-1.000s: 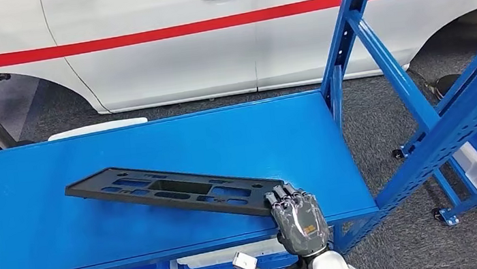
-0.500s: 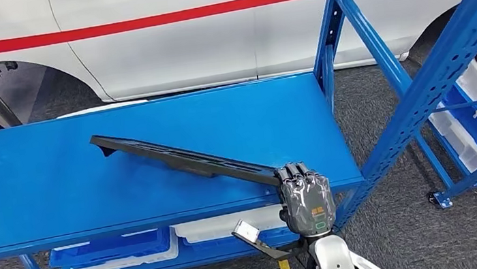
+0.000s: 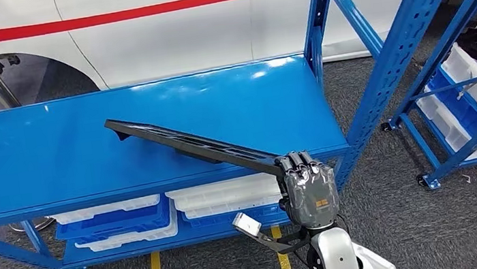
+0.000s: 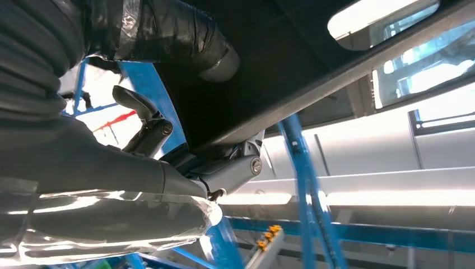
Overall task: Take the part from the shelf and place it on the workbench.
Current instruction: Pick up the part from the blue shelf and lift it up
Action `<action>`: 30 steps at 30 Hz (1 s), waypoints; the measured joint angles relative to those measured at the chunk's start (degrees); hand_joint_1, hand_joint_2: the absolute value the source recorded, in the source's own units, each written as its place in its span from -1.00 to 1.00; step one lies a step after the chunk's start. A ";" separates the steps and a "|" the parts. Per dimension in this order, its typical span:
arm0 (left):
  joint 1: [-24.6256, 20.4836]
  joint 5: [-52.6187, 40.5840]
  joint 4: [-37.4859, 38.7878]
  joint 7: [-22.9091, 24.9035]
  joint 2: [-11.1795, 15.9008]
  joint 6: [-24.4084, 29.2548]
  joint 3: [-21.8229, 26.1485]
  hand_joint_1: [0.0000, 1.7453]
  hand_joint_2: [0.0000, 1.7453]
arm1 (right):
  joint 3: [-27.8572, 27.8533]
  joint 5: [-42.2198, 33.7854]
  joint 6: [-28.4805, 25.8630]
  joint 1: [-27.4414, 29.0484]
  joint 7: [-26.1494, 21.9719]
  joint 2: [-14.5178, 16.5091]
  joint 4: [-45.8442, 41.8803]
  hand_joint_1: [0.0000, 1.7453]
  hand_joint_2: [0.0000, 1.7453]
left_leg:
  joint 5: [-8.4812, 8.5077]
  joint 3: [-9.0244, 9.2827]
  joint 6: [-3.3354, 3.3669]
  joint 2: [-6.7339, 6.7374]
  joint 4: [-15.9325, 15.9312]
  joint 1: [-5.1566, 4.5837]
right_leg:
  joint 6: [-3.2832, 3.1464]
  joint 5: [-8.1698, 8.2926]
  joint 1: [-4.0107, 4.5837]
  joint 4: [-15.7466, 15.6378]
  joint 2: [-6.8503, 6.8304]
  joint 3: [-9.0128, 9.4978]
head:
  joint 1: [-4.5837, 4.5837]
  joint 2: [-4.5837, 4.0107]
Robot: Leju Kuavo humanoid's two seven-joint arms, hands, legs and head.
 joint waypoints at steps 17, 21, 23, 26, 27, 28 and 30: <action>0.97 0.03 0.01 -0.17 0.05 -0.07 0.59 -1.00 1.00 | -10.95 -0.53 -1.64 10.09 -20.54 11.79 -4.70 1.00 1.00 | -8.62 12.01 0.45 -0.17 -3.76 -0.21 | -1.26 10.79 0.71 -0.75 -0.71 -10.42 | -0.02 0.00; 0.94 0.05 0.02 -0.31 -0.10 -0.09 0.92 -1.00 1.00 | -14.02 -6.28 -1.75 13.02 -30.88 15.62 -7.51 1.00 1.00 | -5.45 9.06 1.61 0.27 -4.18 0.13 | -0.42 1.24 0.60 7.00 -0.24 -12.35 | 0.05 0.00; 0.85 0.04 0.02 -0.39 -0.16 -0.09 1.25 -1.00 1.00 | -16.26 -10.83 -1.75 14.56 -39.42 17.83 -8.61 1.00 1.00 | -4.19 7.10 1.63 0.47 -3.62 0.11 | -0.10 -1.42 0.47 13.68 -0.21 -12.91 | 0.05 0.00; 0.57 0.01 0.02 -0.44 -0.17 -0.09 1.71 -1.00 1.00 | -20.94 -17.22 -1.75 16.79 -54.04 21.20 -9.68 1.00 1.00 | -2.61 3.59 1.09 0.61 -2.01 0.23 | 0.27 2.93 -0.05 13.37 -0.23 -8.72 | 0.03 0.00; 0.45 0.01 0.01 -0.47 -0.18 -0.08 1.78 -1.00 1.00 | -22.61 -18.72 -1.75 17.31 -57.84 22.32 -9.92 1.00 1.00 | -2.28 2.50 0.80 0.59 -1.28 0.21 | 0.35 3.10 -0.18 9.82 -0.25 -5.76 | 0.04 0.00; 0.34 -0.01 -0.01 -0.49 -0.19 -0.06 1.81 -1.00 1.00 | -24.06 -19.73 -1.75 17.69 -60.43 23.25 -10.10 1.00 1.00 | -2.04 1.69 0.50 0.56 -0.61 0.17 | 0.26 2.20 -0.15 5.99 -0.20 -3.00 | 0.02 0.00; 0.20 -0.03 -0.02 -0.49 -0.19 -0.04 1.85 -1.00 1.00 | -26.25 -20.89 -1.74 18.26 -63.00 24.57 -10.33 1.00 1.00 | -1.35 0.70 -0.20 0.56 0.21 0.07 | -0.19 -0.20 0.13 0.98 -0.09 -0.16 | -0.01 0.00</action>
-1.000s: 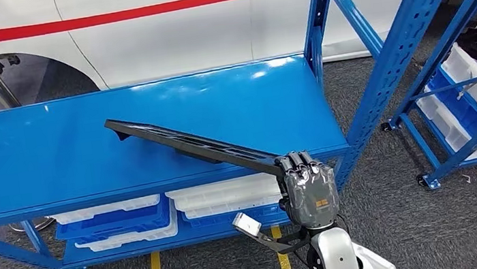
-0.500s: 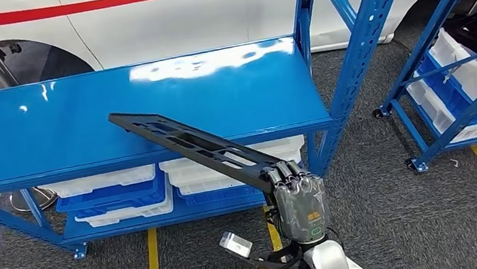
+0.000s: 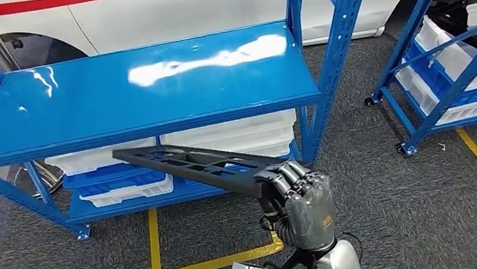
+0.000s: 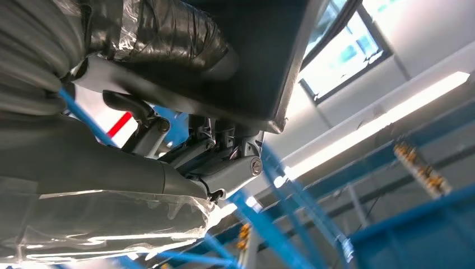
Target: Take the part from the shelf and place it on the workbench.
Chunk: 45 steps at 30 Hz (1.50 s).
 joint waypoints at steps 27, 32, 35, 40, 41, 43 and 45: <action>0.26 -0.10 0.02 -0.08 -0.15 0.16 0.39 -1.00 1.00 | -4.66 -1.49 -0.08 2.01 -3.72 2.33 -1.48 1.00 1.00 | -0.47 1.82 1.55 -0.09 -2.21 -0.34 | -0.19 2.66 0.54 9.85 -0.18 -6.92 | 0.01 0.00; -0.01 -0.13 0.00 -0.05 -0.31 0.16 0.46 -1.00 1.00 | -4.66 -0.04 -0.08 2.17 -3.91 2.39 -2.12 1.00 1.00 | 1.72 -0.48 0.23 -0.12 -1.17 -0.40 | -1.27 0.43 1.26 -3.01 -0.16 0.89 | -0.01 0.00; -0.08 -0.11 0.00 -0.07 -0.28 0.18 0.72 -1.00 1.00 | -4.66 0.49 -0.08 2.32 -3.93 2.44 -2.54 1.00 1.00 | -1.87 -1.73 -0.78 -0.52 1.49 -0.22 | -2.21 2.46 0.67 -3.64 -0.54 -0.65 | -0.07 0.00; -0.25 -0.11 0.00 -0.05 -0.24 0.19 1.19 -1.00 1.00 | -4.66 0.63 -0.08 2.52 -3.93 2.50 -2.74 1.00 1.00 | -8.88 -1.78 -2.23 -0.65 13.87 0.74 | -2.18 5.67 0.43 -3.37 -0.78 -4.73 | -0.15 0.00; -0.20 -0.11 0.00 -0.02 -0.22 0.20 1.23 -1.00 1.00 | -4.66 0.63 -0.08 2.53 -3.93 2.50 -2.74 1.00 1.00 | -7.21 -0.03 -2.47 -0.65 12.62 0.97 | -1.94 6.26 0.30 -3.18 -0.76 -5.65 | -0.14 0.00; 0.00 -0.13 0.00 0.04 -0.24 0.20 1.30 -1.00 1.00 | -4.66 0.63 -0.08 2.56 -3.93 2.52 -2.87 1.00 1.00 | -5.15 5.28 -2.97 -0.79 5.65 1.34 | -1.25 7.22 0.08 -2.62 -0.67 -7.31 | -0.17 0.00; 0.45 -0.14 0.01 0.07 -0.27 0.20 1.34 -1.00 1.00 | -4.66 0.64 -0.08 2.65 -3.93 2.55 -3.10 1.00 1.00 | -6.11 9.37 -2.69 -1.17 -1.17 1.26 | -0.47 8.27 0.11 -2.19 -0.62 -8.44 | -0.16 0.00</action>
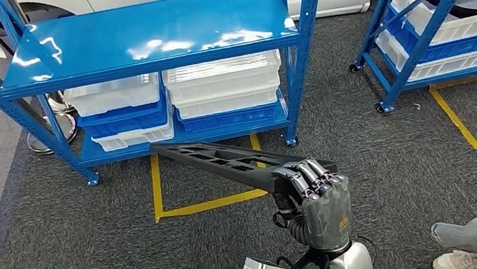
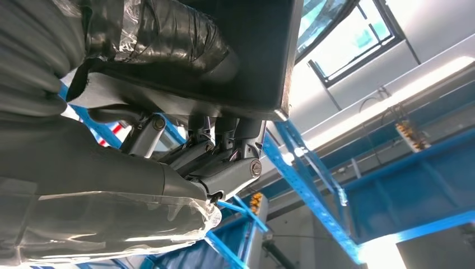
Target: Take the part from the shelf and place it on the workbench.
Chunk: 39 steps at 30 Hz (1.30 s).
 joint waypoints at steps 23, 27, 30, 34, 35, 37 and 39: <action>-0.32 -1.15 0.00 -0.78 -0.37 0.14 0.37 -1.00 1.00 | -1.96 -0.01 -0.01 3.88 -2.44 0.60 -7.14 1.00 1.00 | -3.99 -10.37 1.36 0.35 9.44 -1.55 | -2.70 -3.12 1.22 -3.03 -0.22 6.07 | 0.10 0.00; -0.29 -1.63 0.01 -0.87 -0.13 0.05 0.38 -1.00 1.00 | -2.51 -0.15 -0.01 4.65 -2.86 0.72 -7.62 1.00 1.00 | -1.14 -6.87 -0.40 0.38 12.35 -0.14 | -1.56 -0.74 0.32 -1.81 -0.36 1.90 | 0.07 0.00; -0.07 -1.86 0.01 -0.86 -0.10 0.02 0.40 -1.00 1.00 | -2.91 -0.20 -0.02 5.27 -3.08 0.90 -8.30 1.00 1.00 | -0.86 0.69 -0.82 0.13 1.24 0.34 | -0.24 0.57 -0.07 0.02 -0.22 -0.83 | 0.08 0.00; 0.33 -2.33 0.01 -0.85 -0.08 -0.03 0.43 -1.00 1.00 | -3.64 -0.09 -0.02 6.02 -3.54 1.02 -9.06 1.00 1.00 | -1.48 1.02 1.81 0.10 -1.99 -0.19 | 1.31 2.10 -0.19 0.28 -0.28 -1.98 | 0.14 0.00; 0.31 -2.42 0.01 -0.85 -0.09 -0.05 0.43 -1.00 1.00 | -3.78 -0.04 -0.02 6.17 -3.61 1.04 -9.16 1.00 1.00 | -0.79 0.27 2.60 0.26 -1.96 -0.18 | 1.54 0.52 -0.31 1.22 -0.18 -2.46 | 0.15 0.00; 0.19 -2.51 0.01 -0.85 -0.10 -0.11 0.45 -1.00 1.00 | -4.02 0.04 -0.02 6.40 -3.66 1.06 -9.29 1.00 1.00 | 0.77 -1.49 3.75 0.63 -1.88 -0.31 | 1.75 -5.82 -0.42 6.40 0.08 -3.78 | 0.15 0.00; 0.07 -2.52 0.01 -0.87 -0.10 -0.15 0.46 -1.00 1.00 | -4.23 0.07 -0.02 6.59 -3.66 1.09 -9.32 1.00 1.00 | 2.25 -3.42 4.15 0.79 -1.60 -0.69 | 1.77 -10.53 -0.32 13.71 0.17 -4.61 | 0.15 0.00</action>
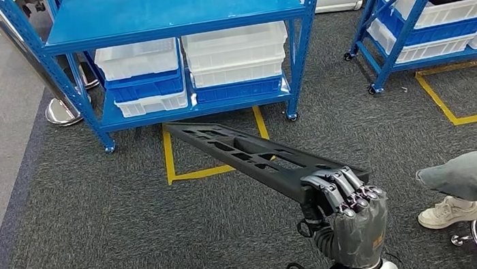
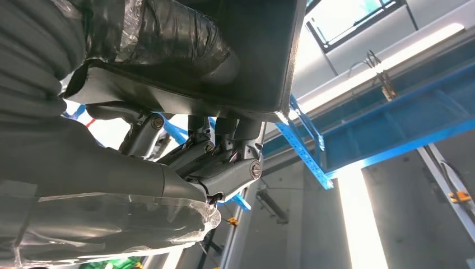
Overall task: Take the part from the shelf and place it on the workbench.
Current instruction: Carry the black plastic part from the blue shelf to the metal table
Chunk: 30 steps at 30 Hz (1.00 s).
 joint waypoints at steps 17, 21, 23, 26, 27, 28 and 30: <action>-0.77 -0.93 -0.09 -0.45 -0.02 -0.06 -0.01 -1.00 1.00 | -0.76 1.98 0.02 0.92 -0.11 0.50 -1.27 1.00 1.00 | -4.20 -9.14 -3.03 -0.35 16.62 -0.43 | -4.45 4.34 1.63 -16.40 -0.47 13.59 | -0.01 0.00; -0.25 -0.98 -0.09 -0.33 0.07 -0.06 0.00 -1.00 1.00 | -0.84 2.00 0.01 1.06 -0.11 0.53 -1.40 1.00 1.00 | -0.58 -0.16 -2.45 -0.36 4.42 -0.48 | -3.93 4.85 1.74 -14.76 -0.41 11.65 | 0.00 0.00; 0.08 -0.99 -0.09 -0.33 0.11 -0.07 0.00 -1.00 1.00 | -0.87 2.05 0.00 1.12 -0.11 0.54 -1.48 1.00 1.00 | -1.18 1.29 -1.94 -0.36 1.16 -0.70 | -3.28 5.25 1.86 -14.34 -0.47 10.87 | 0.00 0.00; 0.15 -1.04 -0.09 -0.38 0.04 -0.21 0.00 -1.00 1.00 | -0.90 2.63 0.00 1.17 -0.13 0.54 -1.89 1.00 1.00 | -0.62 0.90 -0.76 -0.23 -0.06 -0.35 | -2.33 4.95 1.88 -13.38 -0.35 10.04 | 0.03 0.00; 0.15 -1.08 -0.09 -0.40 0.01 -0.27 0.00 -1.00 1.00 | -0.92 2.95 0.00 1.20 -0.17 0.54 -2.06 1.00 1.00 | -0.25 0.77 -0.25 -0.16 -0.37 -0.15 | -2.03 3.66 1.82 -11.58 -0.14 9.19 | 0.04 0.00; 0.14 -1.13 -0.09 -0.42 -0.02 -0.34 0.01 -1.00 1.00 | -0.95 3.25 0.01 1.24 -0.22 0.54 -2.20 1.00 1.00 | 0.05 0.59 0.13 -0.08 -0.54 -0.04 | -1.73 1.91 1.67 -8.90 0.07 7.94 | 0.06 0.00; 0.13 -1.21 -0.09 -0.42 -0.01 -0.46 0.02 -1.00 1.00 | -1.02 3.75 0.01 1.31 -0.28 0.54 -2.32 1.00 1.00 | 0.46 -0.11 0.43 -0.05 -0.41 -0.05 | -1.16 -1.61 1.21 -1.74 0.26 4.68 | 0.05 0.00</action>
